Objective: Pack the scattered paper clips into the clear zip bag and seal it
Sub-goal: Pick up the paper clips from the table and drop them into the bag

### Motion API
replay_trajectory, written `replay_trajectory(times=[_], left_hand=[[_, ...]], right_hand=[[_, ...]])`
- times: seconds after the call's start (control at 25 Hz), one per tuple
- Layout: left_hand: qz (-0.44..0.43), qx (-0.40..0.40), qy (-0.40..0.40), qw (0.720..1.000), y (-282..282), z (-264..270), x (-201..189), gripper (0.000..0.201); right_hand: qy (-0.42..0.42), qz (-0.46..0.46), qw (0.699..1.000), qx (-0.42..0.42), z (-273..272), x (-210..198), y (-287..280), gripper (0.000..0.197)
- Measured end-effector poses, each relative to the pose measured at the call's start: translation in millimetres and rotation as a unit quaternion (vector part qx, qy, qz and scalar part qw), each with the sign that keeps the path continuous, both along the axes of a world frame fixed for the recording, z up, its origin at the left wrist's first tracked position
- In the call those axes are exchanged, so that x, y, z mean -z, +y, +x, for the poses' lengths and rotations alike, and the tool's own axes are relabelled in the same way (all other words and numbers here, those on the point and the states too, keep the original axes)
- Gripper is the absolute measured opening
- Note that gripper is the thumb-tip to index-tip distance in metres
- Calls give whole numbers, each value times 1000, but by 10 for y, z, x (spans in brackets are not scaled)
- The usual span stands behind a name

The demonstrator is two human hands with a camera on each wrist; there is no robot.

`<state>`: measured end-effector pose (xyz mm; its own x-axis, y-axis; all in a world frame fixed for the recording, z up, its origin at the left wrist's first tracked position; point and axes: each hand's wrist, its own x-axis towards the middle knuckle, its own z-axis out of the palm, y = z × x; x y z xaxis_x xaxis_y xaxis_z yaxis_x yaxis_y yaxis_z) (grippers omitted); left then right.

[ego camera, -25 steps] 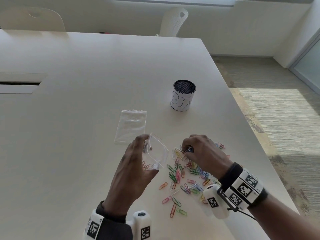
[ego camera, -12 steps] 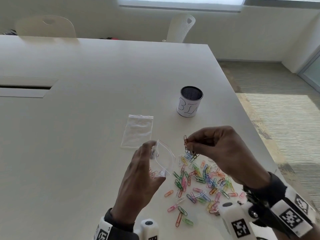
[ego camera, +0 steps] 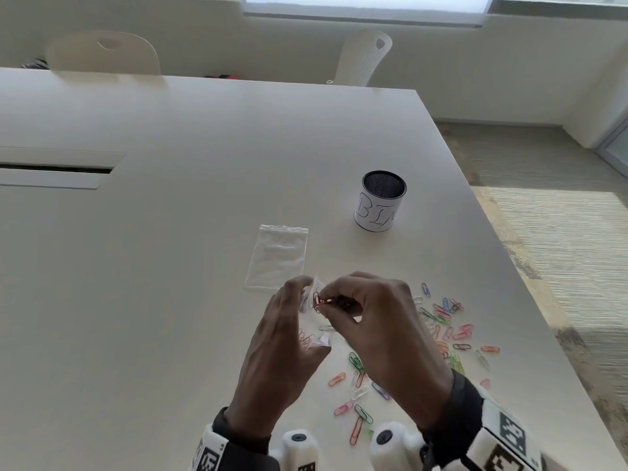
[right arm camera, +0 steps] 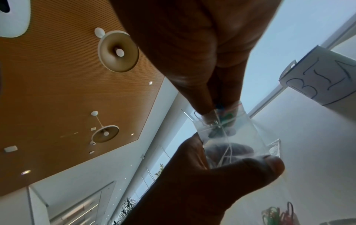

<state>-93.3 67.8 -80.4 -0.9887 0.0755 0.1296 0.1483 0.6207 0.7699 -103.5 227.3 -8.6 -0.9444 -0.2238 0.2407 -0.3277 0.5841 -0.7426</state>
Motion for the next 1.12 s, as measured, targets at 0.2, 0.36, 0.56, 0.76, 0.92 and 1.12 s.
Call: replay_trajectory(times=[0.2, 0.36, 0.56, 0.76, 0.92, 1.12], left_hand=[[4, 5, -2, 1000, -6, 8, 13, 81], [4, 5, 3, 1000, -17, 21, 15, 81], [4, 5, 7, 1000, -42, 24, 0, 77], [7, 4, 13, 1000, -54, 17, -25, 74], [6, 4, 14, 1000, -56, 24, -43, 76], [8, -7, 8, 1000, -72, 32, -29, 79]], right_hand=[[-23, 18, 1000, 3, 18, -68, 5, 11], [-8, 14, 1000, 17, -32, -226, 127, 9], [-30, 60, 996, 57, -323, -132, 592, 11], [-116, 253, 960, -2, -440, 293, 807, 44], [-181, 341, 920, -72, -400, 429, 747, 107], [-171, 303, 934, -78, -325, 531, 623, 74]])
